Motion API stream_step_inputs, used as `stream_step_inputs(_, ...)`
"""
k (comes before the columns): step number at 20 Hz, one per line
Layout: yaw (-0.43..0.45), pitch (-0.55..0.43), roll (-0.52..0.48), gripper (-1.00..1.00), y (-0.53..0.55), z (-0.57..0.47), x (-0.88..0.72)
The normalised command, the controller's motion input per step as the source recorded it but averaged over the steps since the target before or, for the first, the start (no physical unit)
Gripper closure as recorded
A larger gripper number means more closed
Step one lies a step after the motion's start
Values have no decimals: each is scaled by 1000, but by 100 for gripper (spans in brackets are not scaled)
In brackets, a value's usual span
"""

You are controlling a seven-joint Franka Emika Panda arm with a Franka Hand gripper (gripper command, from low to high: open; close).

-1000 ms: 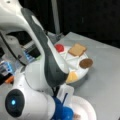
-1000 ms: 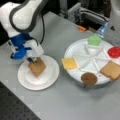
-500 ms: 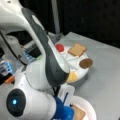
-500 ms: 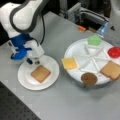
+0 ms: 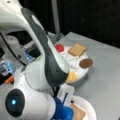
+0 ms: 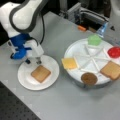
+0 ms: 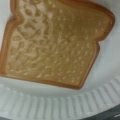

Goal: Ingredient selection for cheeseburger or sandwich

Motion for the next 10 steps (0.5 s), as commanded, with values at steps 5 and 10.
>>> stream_step_inputs(5, 30, 113, -21, -100, -127, 229, -18)
stream_step_inputs(10, -50, 175, -146, -100, 112, 259, -162)
